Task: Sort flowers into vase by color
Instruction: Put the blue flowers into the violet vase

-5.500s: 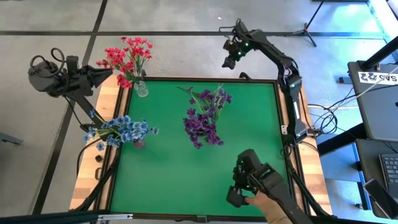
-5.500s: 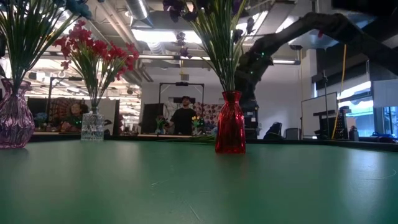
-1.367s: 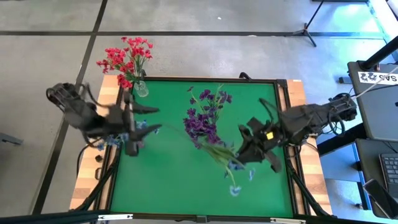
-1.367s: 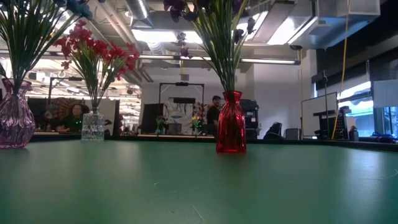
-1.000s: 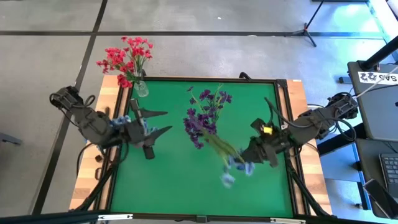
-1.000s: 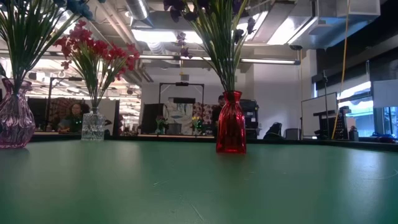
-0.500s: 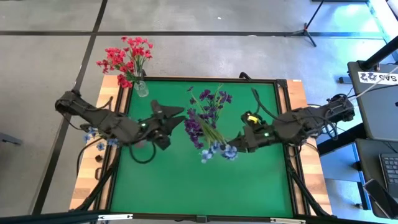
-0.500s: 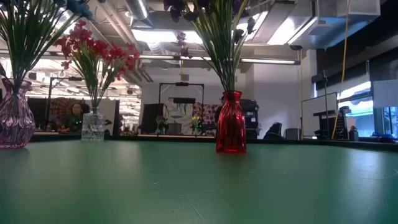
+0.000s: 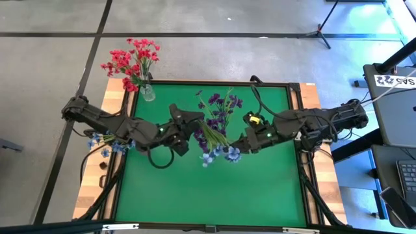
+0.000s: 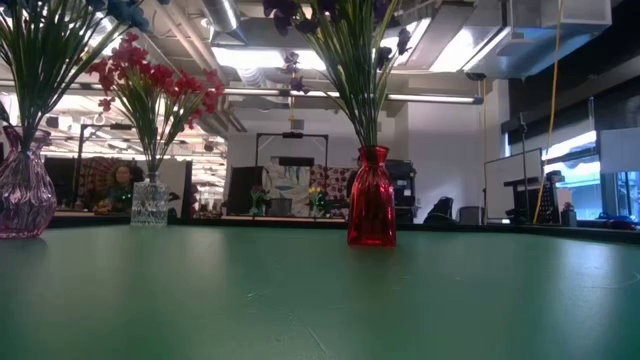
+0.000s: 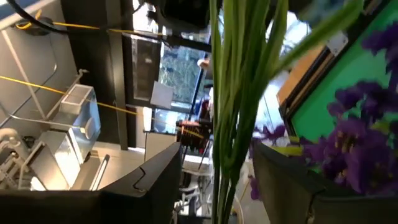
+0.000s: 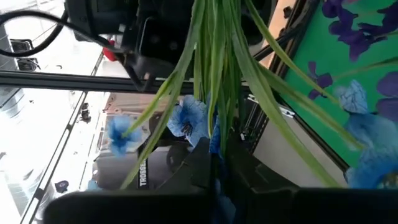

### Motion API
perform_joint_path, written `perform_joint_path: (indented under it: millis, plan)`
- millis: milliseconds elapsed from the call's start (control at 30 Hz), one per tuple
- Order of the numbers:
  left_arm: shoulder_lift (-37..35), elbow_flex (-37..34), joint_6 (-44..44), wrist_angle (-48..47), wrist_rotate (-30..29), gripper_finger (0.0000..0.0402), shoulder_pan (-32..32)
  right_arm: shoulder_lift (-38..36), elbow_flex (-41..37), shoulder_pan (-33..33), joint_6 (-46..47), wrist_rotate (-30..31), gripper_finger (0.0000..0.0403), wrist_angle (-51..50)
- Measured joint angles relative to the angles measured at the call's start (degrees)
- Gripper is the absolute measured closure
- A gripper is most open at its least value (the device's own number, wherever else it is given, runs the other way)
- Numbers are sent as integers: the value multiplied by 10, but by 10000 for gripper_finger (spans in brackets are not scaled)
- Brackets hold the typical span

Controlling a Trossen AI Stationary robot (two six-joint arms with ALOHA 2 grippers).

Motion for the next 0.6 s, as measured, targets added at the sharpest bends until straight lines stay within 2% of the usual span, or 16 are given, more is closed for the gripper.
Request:
perform_joint_path:
  millis: [233,400,500,600]
  plan:
    - [0,0,-5,17,9,274,-4,0,0,-3,-3,15,384,0]
    - [0,0,-57,21,21,342,-4,0,0,-3,-13,16,383,1]
    - [1,0,-117,52,18,384,-8,0,0,-2,-36,31,381,5]
    - [0,0,-151,87,11,389,-15,-1,1,-2,-66,43,364,12]
